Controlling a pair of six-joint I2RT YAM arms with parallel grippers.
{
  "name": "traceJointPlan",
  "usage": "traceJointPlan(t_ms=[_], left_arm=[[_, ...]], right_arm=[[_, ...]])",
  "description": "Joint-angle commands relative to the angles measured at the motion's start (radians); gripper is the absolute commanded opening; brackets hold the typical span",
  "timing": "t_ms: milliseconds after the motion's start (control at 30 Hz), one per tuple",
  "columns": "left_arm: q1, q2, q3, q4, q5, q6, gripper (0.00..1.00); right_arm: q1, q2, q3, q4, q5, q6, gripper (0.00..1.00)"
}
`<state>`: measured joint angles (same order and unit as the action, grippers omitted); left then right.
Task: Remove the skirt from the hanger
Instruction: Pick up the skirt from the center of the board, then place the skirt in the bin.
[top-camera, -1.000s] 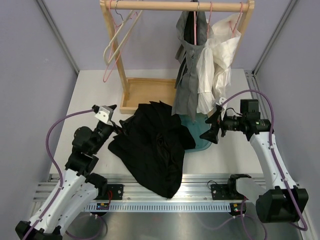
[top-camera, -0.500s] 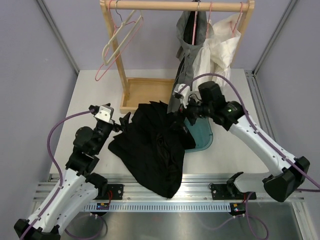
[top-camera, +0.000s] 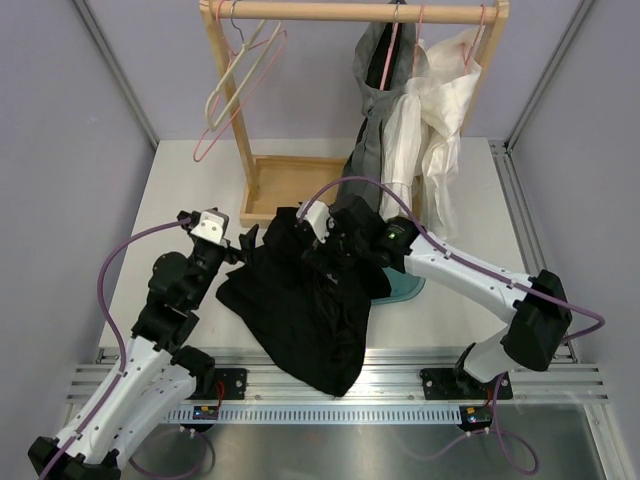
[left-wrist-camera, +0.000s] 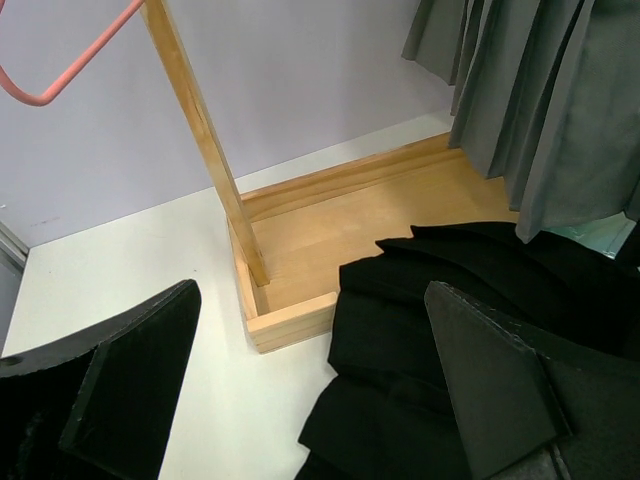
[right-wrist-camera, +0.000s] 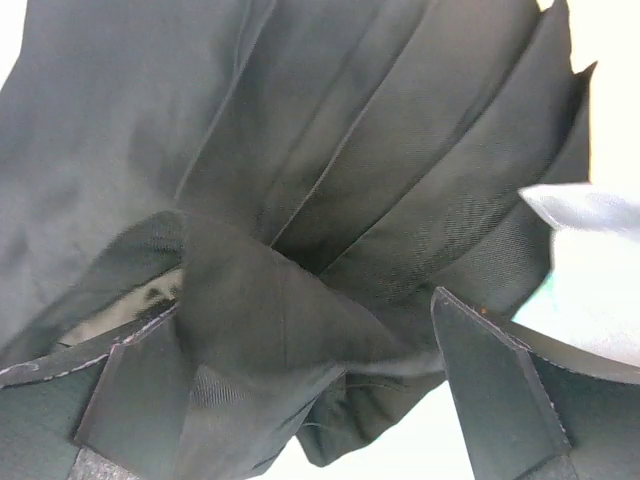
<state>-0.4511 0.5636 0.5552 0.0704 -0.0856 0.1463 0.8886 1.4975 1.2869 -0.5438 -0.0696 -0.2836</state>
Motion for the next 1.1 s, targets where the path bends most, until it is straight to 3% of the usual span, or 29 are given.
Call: traceJointPlan(t_ms=[0, 133, 233, 267, 333, 367, 733, 1067], left_arm=[[-0.003, -0.016, 0.018, 0.046, -0.025, 0.016, 0.99], [-0.003, -0.022, 0.017, 0.046, -0.028, 0.018, 0.99], [-0.003, -0.022, 0.017, 0.048, -0.026, 0.018, 0.99], [-0.004, -0.022, 0.015, 0.048, -0.026, 0.018, 0.99], [-0.004, -0.021, 0.015, 0.048, -0.026, 0.018, 0.99], [-0.004, -0.021, 0.014, 0.048, -0.028, 0.019, 0.99], [-0.003, -0.010, 0.017, 0.045, -0.029, 0.021, 0.99], [-0.004, 0.012, 0.017, 0.042, -0.026, 0.021, 0.99]], right_arm=[[0.019, 0.041, 0.005, -0.025, 0.045, -0.094, 0.99], [0.019, 0.084, 0.049, -0.111, 0.025, -0.224, 0.95], [0.018, 0.113, 0.126, -0.226, -0.056, -0.285, 0.75], [0.019, 0.124, 0.150, -0.301, -0.120, -0.308, 0.52], [0.012, 0.122, 0.216, -0.340, -0.160, -0.341, 0.21], [0.006, 0.116, 0.238, -0.358, -0.185, -0.351, 0.00], [-0.266, 0.010, 0.696, -0.443, -0.295, -0.313, 0.00], [-0.525, -0.127, 0.888, -0.240, -0.374, -0.177, 0.00]])
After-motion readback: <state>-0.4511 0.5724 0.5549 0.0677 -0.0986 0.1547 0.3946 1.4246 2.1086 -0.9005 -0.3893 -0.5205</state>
